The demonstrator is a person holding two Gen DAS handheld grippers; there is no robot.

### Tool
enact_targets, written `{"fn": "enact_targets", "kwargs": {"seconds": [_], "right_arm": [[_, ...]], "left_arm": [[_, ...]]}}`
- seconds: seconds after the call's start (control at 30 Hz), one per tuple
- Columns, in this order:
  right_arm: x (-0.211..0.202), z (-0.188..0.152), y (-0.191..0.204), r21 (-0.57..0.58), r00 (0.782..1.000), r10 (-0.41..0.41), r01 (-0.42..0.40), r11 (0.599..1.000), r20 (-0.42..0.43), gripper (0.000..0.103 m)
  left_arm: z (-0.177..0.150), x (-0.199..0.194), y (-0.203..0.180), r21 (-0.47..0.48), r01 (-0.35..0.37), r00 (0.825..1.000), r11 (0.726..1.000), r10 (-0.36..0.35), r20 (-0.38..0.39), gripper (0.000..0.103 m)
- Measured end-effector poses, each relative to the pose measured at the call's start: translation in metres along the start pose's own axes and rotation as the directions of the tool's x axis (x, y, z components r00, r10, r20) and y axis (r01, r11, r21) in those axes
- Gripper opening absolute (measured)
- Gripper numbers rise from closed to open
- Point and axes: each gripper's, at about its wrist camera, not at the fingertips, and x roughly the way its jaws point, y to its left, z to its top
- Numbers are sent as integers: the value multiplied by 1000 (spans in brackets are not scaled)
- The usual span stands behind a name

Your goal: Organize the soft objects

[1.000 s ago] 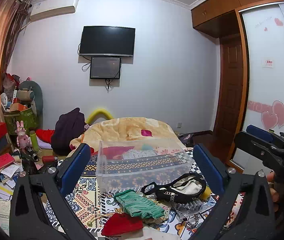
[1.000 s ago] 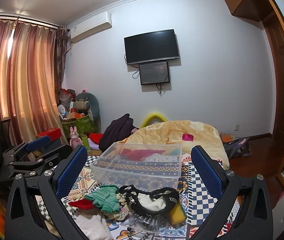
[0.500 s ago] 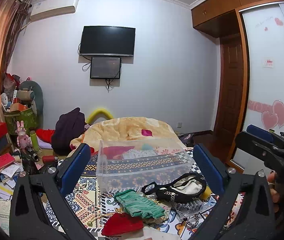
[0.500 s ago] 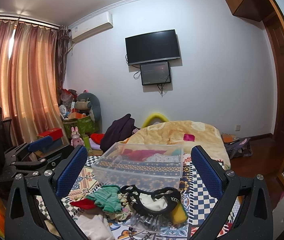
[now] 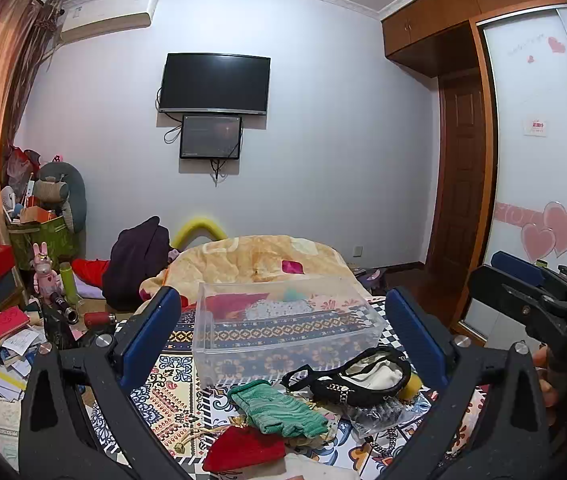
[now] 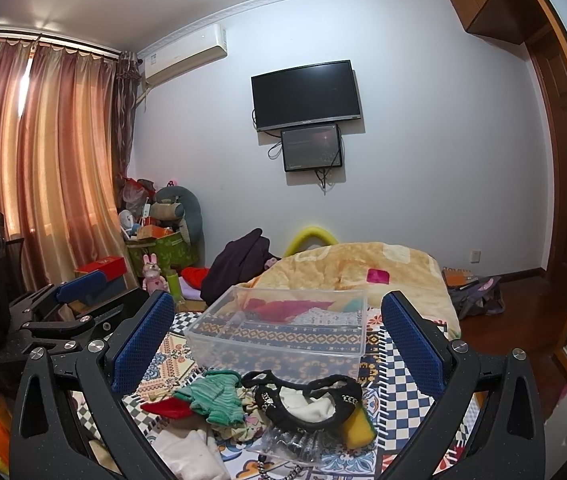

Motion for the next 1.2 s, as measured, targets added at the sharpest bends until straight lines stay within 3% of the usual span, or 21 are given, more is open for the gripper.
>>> {"fn": "enact_targets", "kwargs": {"seconds": [0.27,0.47,0.77,0.83,0.87,0.9,1.0,1.13,1.2], "right_arm": [[2,-4,-3,-7,1000,-15,15,1000,-3,103],[12,-18,-15,-21,997,-60,59,998,-54,103],[46,-53,-47,47,974,-47,59,997,-220,103],[53,-63,-49,45,964,-38,52,998,-263,103],[56,-67,-51,50,959,-29,45,998,-283,102],[58,-70,-51,53,954,-23,41,998,-298,100],[65,-79,-57,72,941,-19,46,996,-339,89],[71,-85,-69,137,927,-2,57,989,-375,78],[73,-87,-71,138,922,-13,72,988,-388,64]], "left_arm": [[-2,4,0,5,6,1000,1000,-6,-19,103],[-20,22,0,21,39,994,999,-37,-105,103],[-67,67,4,40,52,957,998,-38,-287,103],[-78,77,8,11,67,944,998,-60,-326,98],[-82,81,9,3,70,938,998,-65,-341,87],[-87,87,11,-3,69,928,998,-65,-366,81],[-100,97,19,-23,58,912,998,-63,-405,75],[-107,103,26,-34,54,903,998,-63,-424,69],[-109,103,27,-23,53,905,998,-58,-421,67]]}}
